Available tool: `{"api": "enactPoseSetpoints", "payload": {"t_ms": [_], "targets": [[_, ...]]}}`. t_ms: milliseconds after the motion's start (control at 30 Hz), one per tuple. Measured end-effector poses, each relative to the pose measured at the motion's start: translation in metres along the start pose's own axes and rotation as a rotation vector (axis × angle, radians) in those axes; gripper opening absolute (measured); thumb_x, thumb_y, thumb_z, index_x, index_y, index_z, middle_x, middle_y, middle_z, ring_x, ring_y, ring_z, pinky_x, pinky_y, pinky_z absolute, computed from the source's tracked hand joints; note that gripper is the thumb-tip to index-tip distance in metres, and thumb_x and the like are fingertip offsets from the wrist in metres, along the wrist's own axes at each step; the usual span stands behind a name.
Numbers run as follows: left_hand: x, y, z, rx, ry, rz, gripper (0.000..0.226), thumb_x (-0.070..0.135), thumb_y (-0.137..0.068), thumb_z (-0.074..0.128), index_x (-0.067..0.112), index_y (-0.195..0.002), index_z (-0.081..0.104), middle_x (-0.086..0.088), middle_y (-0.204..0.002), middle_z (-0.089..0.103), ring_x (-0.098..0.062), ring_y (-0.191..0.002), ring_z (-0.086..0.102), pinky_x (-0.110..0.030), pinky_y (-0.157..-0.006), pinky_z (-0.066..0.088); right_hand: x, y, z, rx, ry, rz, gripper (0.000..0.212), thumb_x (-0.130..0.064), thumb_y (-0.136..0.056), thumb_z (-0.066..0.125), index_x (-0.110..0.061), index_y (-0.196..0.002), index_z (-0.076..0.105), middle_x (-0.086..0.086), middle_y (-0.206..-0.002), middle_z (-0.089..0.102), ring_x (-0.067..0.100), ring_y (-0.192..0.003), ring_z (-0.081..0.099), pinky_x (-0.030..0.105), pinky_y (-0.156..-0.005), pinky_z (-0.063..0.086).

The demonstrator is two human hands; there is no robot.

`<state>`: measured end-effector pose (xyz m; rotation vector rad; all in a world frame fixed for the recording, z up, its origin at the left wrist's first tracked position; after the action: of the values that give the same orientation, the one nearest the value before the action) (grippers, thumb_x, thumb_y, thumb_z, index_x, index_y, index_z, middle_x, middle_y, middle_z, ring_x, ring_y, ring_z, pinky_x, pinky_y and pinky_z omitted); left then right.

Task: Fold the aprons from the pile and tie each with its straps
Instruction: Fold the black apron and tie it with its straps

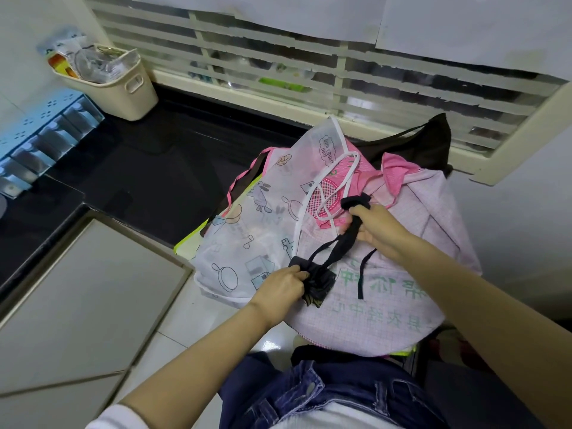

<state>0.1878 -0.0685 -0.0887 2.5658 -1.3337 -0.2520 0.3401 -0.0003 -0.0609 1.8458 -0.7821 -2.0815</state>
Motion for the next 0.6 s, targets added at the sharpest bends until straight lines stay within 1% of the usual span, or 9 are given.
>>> {"api": "enactPoseSetpoints", "payload": {"t_ms": [67, 133, 200, 267, 333, 367, 433, 500, 600], "targets": [[-0.003, -0.005, 0.004, 0.011, 0.015, -0.007, 0.037, 0.006, -0.027, 0.085, 0.022, -0.034, 0.052, 0.014, -0.061, 0.061, -0.008, -0.052, 0.048, -0.017, -0.040, 0.024, -0.002, 0.002, -0.021, 0.096, 0.023, -0.038, 0.016, -0.004, -0.095, 0.045, -0.007, -0.080, 0.047, 0.004, -0.055, 0.049, 0.010, -0.044, 0.055, 0.040, -0.075, 0.053], [-0.001, -0.008, 0.000, 0.000, 0.014, -0.007, 0.032, 0.003, -0.034, 0.084, 0.022, -0.041, 0.059, 0.012, -0.070, 0.065, -0.009, -0.058, 0.052, -0.017, -0.041, 0.032, 0.006, 0.000, -0.048, 0.207, 0.161, -0.013, 0.005, -0.004, -0.092, 0.050, -0.003, -0.087, 0.052, 0.005, -0.054, 0.055, 0.009, -0.040, 0.055, 0.040, -0.071, 0.054], [0.001, -0.012, 0.007, -0.080, 0.041, 0.004, 0.017, -0.004, -0.064, 0.069, 0.011, -0.070, 0.071, 0.002, -0.101, 0.067, -0.017, -0.085, 0.056, -0.022, -0.057, 0.039, 0.021, 0.001, -0.074, 0.272, 0.450, 0.087, 0.032, -0.009, -0.086, 0.062, 0.007, -0.111, 0.050, 0.017, -0.084, 0.064, 0.019, -0.062, 0.062, 0.037, -0.068, 0.054], [0.001, -0.015, 0.013, -0.115, 0.026, 0.021, 0.027, -0.010, -0.079, 0.050, 0.003, -0.093, 0.069, -0.005, -0.123, 0.058, -0.023, -0.104, 0.050, -0.027, -0.068, 0.037, 0.030, 0.008, -0.088, 0.285, 0.821, 0.142, 0.070, -0.016, -0.079, 0.073, 0.011, -0.129, 0.032, 0.018, -0.115, 0.052, 0.027, -0.098, 0.056, 0.036, -0.080, 0.047], [-0.001, -0.015, 0.005, -0.102, 0.050, -0.008, 0.020, -0.006, -0.078, 0.056, 0.004, -0.089, 0.069, -0.003, -0.118, 0.060, -0.021, -0.101, 0.051, -0.025, -0.065, 0.036, 0.016, 0.020, -0.086, 0.387, 1.171, -0.024, 0.087, -0.021, -0.077, 0.075, 0.006, -0.139, 0.020, 0.020, -0.132, 0.039, 0.032, -0.120, 0.040, 0.038, -0.099, 0.035], [-0.002, -0.015, -0.002, -0.065, 0.037, -0.015, 0.012, -0.003, -0.074, 0.064, 0.006, -0.080, 0.070, -0.001, -0.109, 0.064, -0.019, -0.094, 0.054, -0.023, -0.061, 0.035, 0.002, 0.026, -0.075, 0.450, 1.268, -0.177, 0.081, -0.019, -0.079, 0.072, 0.003, -0.140, 0.024, 0.019, -0.132, 0.039, 0.032, -0.122, 0.038, 0.039, -0.103, 0.031], [-0.002, -0.017, 0.000, -0.051, 0.046, -0.006, 0.008, -0.001, -0.073, 0.065, 0.006, -0.074, 0.069, 0.000, -0.102, 0.064, -0.019, -0.090, 0.055, -0.022, -0.058, 0.032, -0.014, 0.035, -0.046, 0.444, 1.215, -0.420, 0.051, -0.012, -0.086, 0.061, -0.002, -0.132, 0.041, 0.016, -0.121, 0.050, 0.030, -0.112, 0.046, 0.037, -0.097, 0.036], [0.000, -0.016, 0.001, -0.070, 0.035, 0.004, 0.009, -0.002, -0.074, 0.064, 0.006, -0.073, 0.068, 0.000, -0.101, 0.064, -0.019, -0.089, 0.054, -0.022, -0.057, 0.032, -0.006, 0.026, -0.020, 0.291, 1.080, -0.385, 0.021, -0.014, -0.094, 0.049, -0.003, -0.111, 0.056, 0.015, -0.100, 0.062, 0.030, -0.095, 0.058, 0.034, -0.080, 0.044], [-0.002, -0.014, 0.008, -0.102, 0.052, 0.008, 0.014, -0.003, -0.080, 0.056, 0.005, -0.081, 0.067, 0.000, -0.108, 0.058, -0.019, -0.095, 0.049, -0.025, -0.059, 0.032, 0.042, -0.005, 0.004, 0.056, 0.940, -0.108, 0.044, -0.026, -0.098, 0.044, -0.003, -0.062, 0.051, 0.016, -0.065, 0.055, 0.029, -0.064, 0.054, 0.036, -0.068, 0.047]]}}
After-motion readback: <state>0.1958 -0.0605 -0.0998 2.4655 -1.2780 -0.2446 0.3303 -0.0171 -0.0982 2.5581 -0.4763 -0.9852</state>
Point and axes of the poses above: each hand's wrist, its own y-axis away from the middle knuckle, its own z-axis out of the palm, x = y × z, the point moved 10 cm from there along -y, towards the middle knuckle
